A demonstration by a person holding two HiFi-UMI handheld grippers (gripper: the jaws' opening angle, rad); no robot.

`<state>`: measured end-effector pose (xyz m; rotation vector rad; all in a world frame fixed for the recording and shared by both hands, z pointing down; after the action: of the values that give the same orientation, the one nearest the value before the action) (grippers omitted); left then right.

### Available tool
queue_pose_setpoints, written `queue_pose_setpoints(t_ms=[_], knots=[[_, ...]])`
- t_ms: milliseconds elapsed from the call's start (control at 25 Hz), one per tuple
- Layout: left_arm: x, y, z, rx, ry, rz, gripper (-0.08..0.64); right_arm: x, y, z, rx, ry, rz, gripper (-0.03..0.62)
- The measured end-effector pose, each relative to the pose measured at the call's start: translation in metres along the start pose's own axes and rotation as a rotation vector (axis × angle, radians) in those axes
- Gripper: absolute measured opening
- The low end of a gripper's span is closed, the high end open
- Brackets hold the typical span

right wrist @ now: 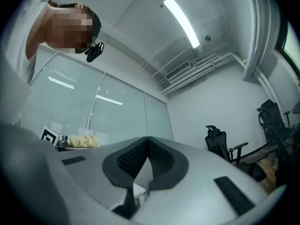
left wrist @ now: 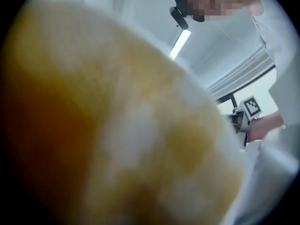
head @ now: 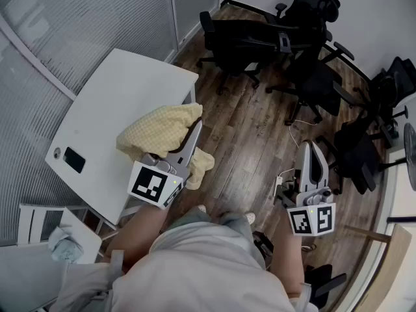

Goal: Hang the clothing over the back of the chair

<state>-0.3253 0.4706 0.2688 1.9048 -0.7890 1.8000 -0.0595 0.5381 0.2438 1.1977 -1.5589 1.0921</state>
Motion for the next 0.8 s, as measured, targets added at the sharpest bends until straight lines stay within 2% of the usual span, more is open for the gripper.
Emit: queue_pose_setpoints(t_ms=[280, 600, 800], knots=[[0.002, -0.004, -0.001, 0.014, 0.003, -0.009, 0.049, 0.002, 0.005, -0.008, -0.006, 0.013, -0.007, 0.021], [0.002, -0.005, 0.003, 0.031, -0.008, -0.016, 0.049, -0.004, 0.000, -0.011, 0.032, -0.013, -0.028, 0.021], [0.001, 0.008, 0.012, 0.042, -0.016, -0.005, 0.049, 0.001, 0.001, -0.001, 0.027, 0.007, 0.012, 0.021]])
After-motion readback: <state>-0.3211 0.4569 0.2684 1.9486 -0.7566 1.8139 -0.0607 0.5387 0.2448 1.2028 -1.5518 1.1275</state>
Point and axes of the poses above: the fingertips, and each gripper's own axes: z forward along the fingers, y to its left, x out of its underside, the point moved 4 cm from there along -z, backward along the fingers, and after that the axes turned 8 degrees about x, right-handed, at the moved point
